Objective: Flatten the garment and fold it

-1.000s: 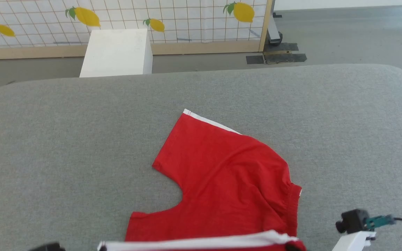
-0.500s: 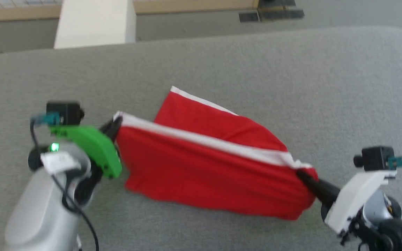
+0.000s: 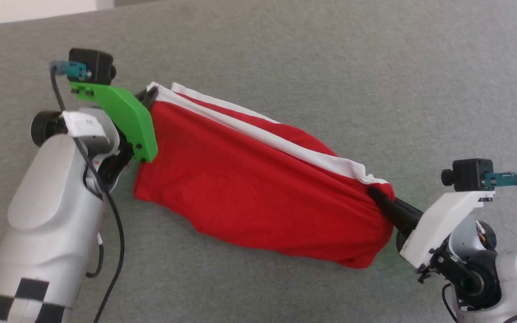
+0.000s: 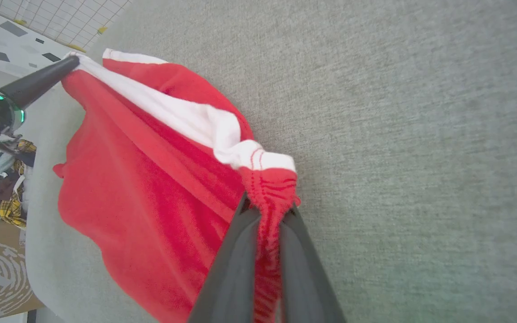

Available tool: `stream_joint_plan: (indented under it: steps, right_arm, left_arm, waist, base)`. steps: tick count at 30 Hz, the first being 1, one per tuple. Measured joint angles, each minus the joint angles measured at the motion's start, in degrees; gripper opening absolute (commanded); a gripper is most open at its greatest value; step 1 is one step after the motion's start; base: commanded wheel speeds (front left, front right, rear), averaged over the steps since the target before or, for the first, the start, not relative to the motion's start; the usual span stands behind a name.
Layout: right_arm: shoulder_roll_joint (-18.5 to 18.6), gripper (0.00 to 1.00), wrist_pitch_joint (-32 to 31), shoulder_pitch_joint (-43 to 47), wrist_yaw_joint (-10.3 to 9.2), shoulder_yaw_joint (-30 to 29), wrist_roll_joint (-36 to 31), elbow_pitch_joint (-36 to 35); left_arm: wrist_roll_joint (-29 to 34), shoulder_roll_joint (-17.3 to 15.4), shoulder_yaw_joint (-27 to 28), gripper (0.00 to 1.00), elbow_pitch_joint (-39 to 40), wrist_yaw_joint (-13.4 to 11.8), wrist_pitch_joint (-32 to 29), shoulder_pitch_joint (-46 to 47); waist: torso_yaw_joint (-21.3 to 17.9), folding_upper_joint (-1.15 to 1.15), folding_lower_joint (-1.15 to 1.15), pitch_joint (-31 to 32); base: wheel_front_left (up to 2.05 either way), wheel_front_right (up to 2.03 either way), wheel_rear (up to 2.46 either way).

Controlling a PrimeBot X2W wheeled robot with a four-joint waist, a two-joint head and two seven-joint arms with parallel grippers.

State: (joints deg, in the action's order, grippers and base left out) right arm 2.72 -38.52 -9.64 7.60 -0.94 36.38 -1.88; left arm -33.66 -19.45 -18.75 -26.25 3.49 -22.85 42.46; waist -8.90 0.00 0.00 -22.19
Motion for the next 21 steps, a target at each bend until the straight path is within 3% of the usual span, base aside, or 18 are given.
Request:
stream_joint_plan:
  steps: [6,7,8,9,15,21]
  right_arm:
    - [0.0,0.0,1.27,-1.01,0.0,1.87,0.53,1.55]
    - [-0.01,0.32,1.87,-1.03,0.0,2.23,0.7,1.59]
    - [0.0,0.92,2.27,-1.05,0.0,2.45,0.91,1.65]
    - [0.0,1.0,2.83,-1.06,0.0,2.69,0.9,1.68]
    - [0.13,1.0,8.1,0.12,-0.03,1.94,-0.6,-1.89]
    - [0.18,1.0,11.06,7.17,-0.03,-1.03,-10.72,-8.79]
  left_arm:
    - [0.42,0.48,-0.63,0.0,-4.53,0.57,0.82,3.55]
    - [0.42,0.53,-0.64,0.27,-5.25,0.58,0.97,3.8]
    - [0.42,0.58,-0.62,0.86,-5.88,0.59,1.36,3.93]
    - [0.43,0.66,-0.54,1.0,-6.6,0.57,2.08,3.98]
    - [0.47,0.65,0.98,1.0,-7.11,0.59,10.0,4.03]
    - [3.72,-1.52,2.48,1.0,0.11,-0.03,24.62,-1.28]
  waist:
    - [-2.62,0.0,0.0,-1.88]
    - [-2.98,0.0,0.0,-2.03]
    - [-3.23,0.0,0.0,-2.11]
    - [-3.49,0.0,0.0,-2.11]
    - [-3.42,0.0,0.0,-0.31]
    - [-2.1,0.0,0.0,3.33]
  base:
    - [0.0,0.0,0.0]
    - [0.0,0.0,0.0]
    - [0.0,0.0,0.0]
    - [0.0,0.0,0.0]
    - [0.0,0.0,0.0]
    - [0.0,0.0,0.0]
